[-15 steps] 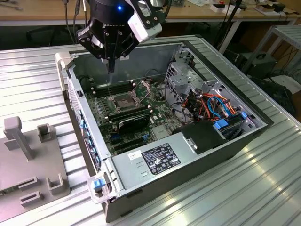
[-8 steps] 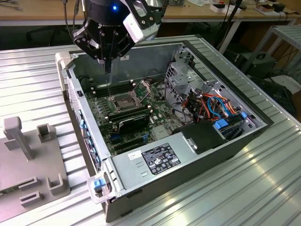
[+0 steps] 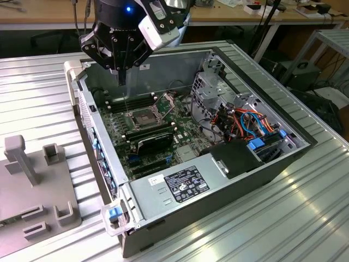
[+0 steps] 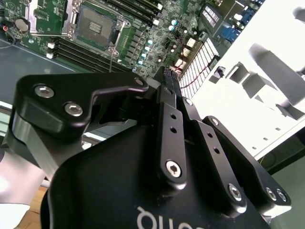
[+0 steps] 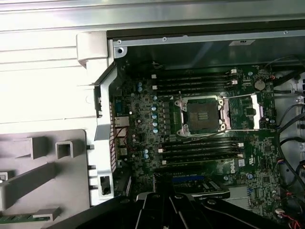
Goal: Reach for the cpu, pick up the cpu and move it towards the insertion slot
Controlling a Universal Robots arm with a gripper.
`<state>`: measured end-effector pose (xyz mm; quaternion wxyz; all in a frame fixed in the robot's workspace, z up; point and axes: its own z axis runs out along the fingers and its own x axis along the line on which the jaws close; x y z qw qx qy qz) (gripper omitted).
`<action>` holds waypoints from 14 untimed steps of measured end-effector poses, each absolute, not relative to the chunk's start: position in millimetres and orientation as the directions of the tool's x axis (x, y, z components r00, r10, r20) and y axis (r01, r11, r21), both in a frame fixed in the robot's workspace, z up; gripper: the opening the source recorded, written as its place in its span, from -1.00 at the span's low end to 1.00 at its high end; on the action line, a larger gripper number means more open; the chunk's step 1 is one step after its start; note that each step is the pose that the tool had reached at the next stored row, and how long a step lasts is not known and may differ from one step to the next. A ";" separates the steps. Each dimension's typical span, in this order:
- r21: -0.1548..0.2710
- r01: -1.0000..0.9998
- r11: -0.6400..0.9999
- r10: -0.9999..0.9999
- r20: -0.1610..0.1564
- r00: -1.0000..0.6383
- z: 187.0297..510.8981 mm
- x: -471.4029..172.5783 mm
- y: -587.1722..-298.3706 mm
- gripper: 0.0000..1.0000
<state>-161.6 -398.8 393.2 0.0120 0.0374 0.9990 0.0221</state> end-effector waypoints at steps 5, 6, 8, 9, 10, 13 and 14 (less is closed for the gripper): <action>0.045 0.074 0.996 0.075 -0.022 -0.997 393.3 -166.8 -398.9 -0.79; 0.045 0.074 0.996 0.075 -0.022 -0.997 393.3 -167.5 -398.8 -0.79; 0.045 0.074 0.996 0.075 -0.022 -0.997 393.3 -168.7 -398.8 -0.79; 0.045 0.074 0.996 0.075 -0.022 -0.997 393.3 -169.2 -398.8 -0.79; 0.045 0.074 0.996 0.075 -0.022 -0.997 393.2 -169.8 -398.8 -0.79; 0.045 0.074 0.996 0.075 -0.022 -0.997 393.2 -171.9 -398.9 -0.79; 0.045 0.074 0.996 0.075 -0.022 -0.997 393.3 -173.0 -398.9 -0.79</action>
